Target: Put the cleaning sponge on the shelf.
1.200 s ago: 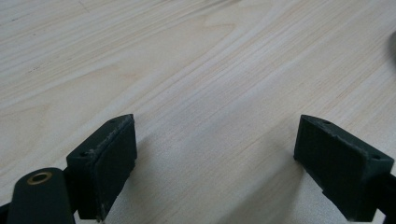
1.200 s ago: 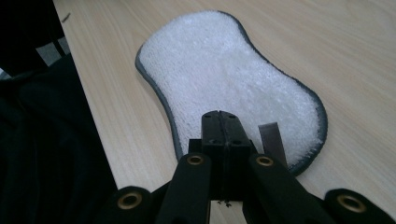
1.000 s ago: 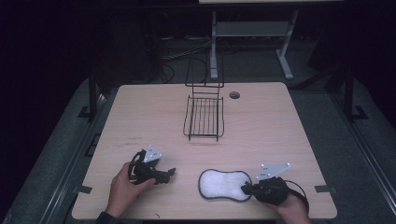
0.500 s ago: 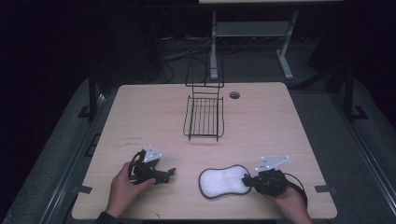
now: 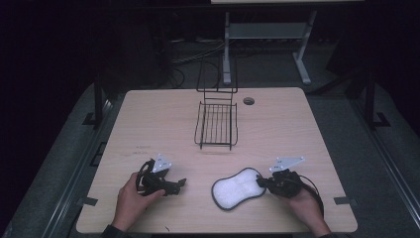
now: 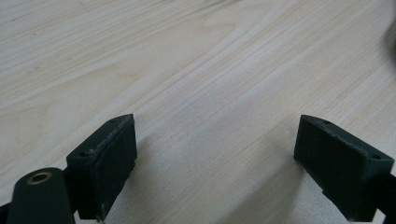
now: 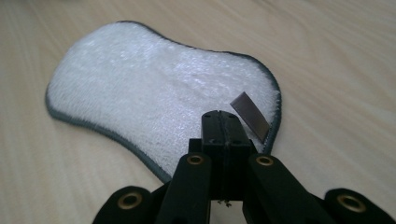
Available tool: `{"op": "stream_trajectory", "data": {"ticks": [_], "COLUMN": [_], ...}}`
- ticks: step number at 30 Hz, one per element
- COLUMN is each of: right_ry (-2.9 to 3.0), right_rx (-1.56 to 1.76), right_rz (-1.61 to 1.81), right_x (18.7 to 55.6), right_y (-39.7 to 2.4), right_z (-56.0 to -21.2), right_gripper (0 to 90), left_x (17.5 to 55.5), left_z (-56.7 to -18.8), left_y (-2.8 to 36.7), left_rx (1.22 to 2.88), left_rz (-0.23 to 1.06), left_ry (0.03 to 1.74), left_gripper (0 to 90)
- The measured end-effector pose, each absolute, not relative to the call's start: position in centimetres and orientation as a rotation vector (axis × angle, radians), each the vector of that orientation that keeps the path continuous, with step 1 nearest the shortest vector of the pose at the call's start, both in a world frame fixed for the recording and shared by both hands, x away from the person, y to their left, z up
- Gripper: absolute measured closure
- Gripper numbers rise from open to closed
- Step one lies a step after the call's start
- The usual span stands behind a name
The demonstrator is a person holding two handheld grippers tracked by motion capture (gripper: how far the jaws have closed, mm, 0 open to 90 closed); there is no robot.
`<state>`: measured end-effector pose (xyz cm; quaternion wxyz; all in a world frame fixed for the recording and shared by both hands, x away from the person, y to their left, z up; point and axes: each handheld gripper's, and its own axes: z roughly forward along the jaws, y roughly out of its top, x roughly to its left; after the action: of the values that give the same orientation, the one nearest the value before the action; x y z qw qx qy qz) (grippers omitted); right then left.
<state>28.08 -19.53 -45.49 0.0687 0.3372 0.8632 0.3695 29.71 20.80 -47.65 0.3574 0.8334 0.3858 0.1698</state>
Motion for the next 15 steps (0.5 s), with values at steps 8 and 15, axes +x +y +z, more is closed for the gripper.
{"op": "stream_trajectory", "data": {"ticks": [8,15], "right_ry": [2.556,2.521], "right_rx": [1.025,1.038], "right_rz": [1.103,1.16], "right_x": [30.1,29.5], "right_y": [-19.8,-20.1], "right_z": [-45.6,-45.0], "right_gripper": [90.0,89.9], "left_x": [29.7,29.7], "left_z": [-47.6,-47.6], "left_y": [20.8,20.8], "left_rx": [2.152,2.152], "left_rz": [0.438,0.438], "left_ry": [0.996,0.996], "left_gripper": [12.3,12.4]}}
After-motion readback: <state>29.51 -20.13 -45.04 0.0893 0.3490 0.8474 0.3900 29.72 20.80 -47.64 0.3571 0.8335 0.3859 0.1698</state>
